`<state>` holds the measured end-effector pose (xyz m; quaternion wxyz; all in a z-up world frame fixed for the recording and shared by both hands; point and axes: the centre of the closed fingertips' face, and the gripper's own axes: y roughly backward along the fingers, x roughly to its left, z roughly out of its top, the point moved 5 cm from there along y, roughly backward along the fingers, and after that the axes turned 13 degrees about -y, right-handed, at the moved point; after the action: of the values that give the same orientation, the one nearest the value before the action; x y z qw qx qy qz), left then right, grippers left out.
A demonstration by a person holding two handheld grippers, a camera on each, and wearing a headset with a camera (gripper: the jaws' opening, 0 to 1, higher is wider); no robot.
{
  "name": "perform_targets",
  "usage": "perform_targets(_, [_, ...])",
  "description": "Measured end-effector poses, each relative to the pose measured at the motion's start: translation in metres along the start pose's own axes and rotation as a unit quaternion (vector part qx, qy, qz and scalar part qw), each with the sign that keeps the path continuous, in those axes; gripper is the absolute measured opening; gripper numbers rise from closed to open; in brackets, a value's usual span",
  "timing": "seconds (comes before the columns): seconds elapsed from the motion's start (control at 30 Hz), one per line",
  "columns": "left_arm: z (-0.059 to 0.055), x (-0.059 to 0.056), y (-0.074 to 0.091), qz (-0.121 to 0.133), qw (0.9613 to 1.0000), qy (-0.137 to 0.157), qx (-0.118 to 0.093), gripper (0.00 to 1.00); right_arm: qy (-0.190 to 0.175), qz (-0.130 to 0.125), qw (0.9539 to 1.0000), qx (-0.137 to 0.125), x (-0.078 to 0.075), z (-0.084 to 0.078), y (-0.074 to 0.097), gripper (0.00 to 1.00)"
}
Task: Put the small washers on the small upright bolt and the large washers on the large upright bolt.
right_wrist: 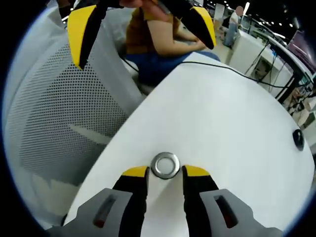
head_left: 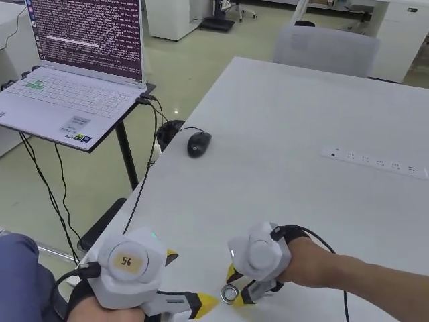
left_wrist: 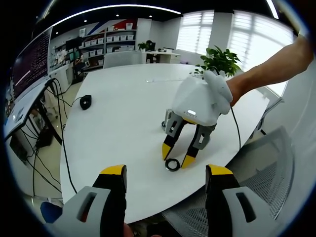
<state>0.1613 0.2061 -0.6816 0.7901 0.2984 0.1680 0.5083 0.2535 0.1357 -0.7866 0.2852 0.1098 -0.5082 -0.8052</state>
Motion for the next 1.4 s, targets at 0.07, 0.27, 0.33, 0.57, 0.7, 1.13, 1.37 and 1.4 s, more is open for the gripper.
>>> perform_targets(0.07, [0.001,0.000,-0.001,-0.001,1.0000,-0.002,0.000,0.64,0.005,0.002,1.0000,0.005,-0.001,0.000,-0.001,0.29])
perform_targets(0.27, [0.001,0.001,0.000,0.001,1.0000,-0.003,0.002,0.64,0.032,0.010,0.9993,0.015,0.001,0.007,-0.003,0.27])
perform_targets(0.33, [0.000,0.001,0.001,0.002,1.0000,-0.001,0.002,0.64,0.039,0.011,0.9990,0.019,0.001,0.007,-0.003,0.26])
perform_targets(0.57, [0.000,0.002,0.002,0.003,1.0000,-0.001,0.004,0.64,0.046,0.013,0.9985,0.026,0.001,0.004,-0.002,0.27])
perform_targets(0.7, [0.002,0.001,0.000,0.000,1.0000,-0.005,0.004,0.64,0.050,0.014,0.9983,0.026,0.001,0.005,-0.003,0.27])
perform_targets(1.13, [0.006,0.001,-0.001,-0.001,1.0000,-0.010,0.003,0.64,0.000,-0.008,0.9999,0.012,0.001,-0.001,0.000,0.23])
perform_targets(1.37, [0.005,0.001,-0.002,0.000,1.0000,-0.008,0.003,0.64,-0.049,-0.022,0.9985,-0.011,0.002,-0.010,0.010,0.23])
perform_targets(1.4, [0.005,0.001,-0.002,-0.001,1.0000,-0.007,0.003,0.64,-0.053,-0.024,0.9982,-0.014,0.002,-0.011,0.011,0.23])
